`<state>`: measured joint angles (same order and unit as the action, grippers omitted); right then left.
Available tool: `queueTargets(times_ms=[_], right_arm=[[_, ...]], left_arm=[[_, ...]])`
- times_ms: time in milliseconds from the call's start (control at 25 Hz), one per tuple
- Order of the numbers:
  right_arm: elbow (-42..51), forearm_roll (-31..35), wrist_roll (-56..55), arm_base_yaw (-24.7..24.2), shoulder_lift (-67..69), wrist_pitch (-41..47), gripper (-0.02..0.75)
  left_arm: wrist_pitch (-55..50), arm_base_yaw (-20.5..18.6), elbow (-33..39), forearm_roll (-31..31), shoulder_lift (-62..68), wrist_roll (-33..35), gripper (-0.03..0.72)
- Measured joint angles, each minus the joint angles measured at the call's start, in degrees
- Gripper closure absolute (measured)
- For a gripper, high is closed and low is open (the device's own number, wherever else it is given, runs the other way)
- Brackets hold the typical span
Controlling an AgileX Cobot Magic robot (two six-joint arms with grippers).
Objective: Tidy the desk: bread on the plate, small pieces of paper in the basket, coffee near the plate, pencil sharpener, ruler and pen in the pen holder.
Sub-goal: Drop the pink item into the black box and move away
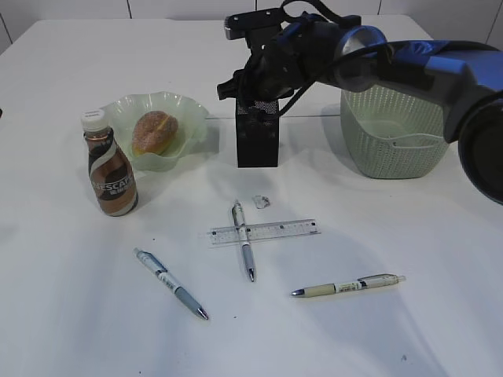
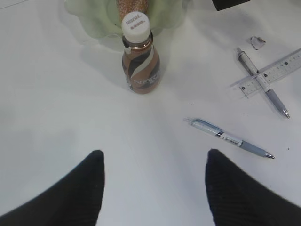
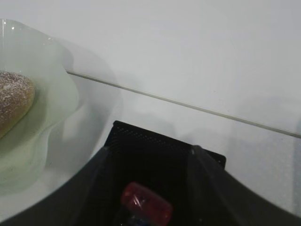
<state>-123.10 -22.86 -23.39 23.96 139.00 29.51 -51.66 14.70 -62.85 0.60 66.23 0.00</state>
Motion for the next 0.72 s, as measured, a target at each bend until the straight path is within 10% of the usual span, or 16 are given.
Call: queueTargets(times_ms=[720], right_arm=[[-1.5,3.9,0.0,0.0,-3.5,6.9,0.330]], left_arm=[[0.0,0.0,0.0,0.0,0.0,0.0,0.214]])
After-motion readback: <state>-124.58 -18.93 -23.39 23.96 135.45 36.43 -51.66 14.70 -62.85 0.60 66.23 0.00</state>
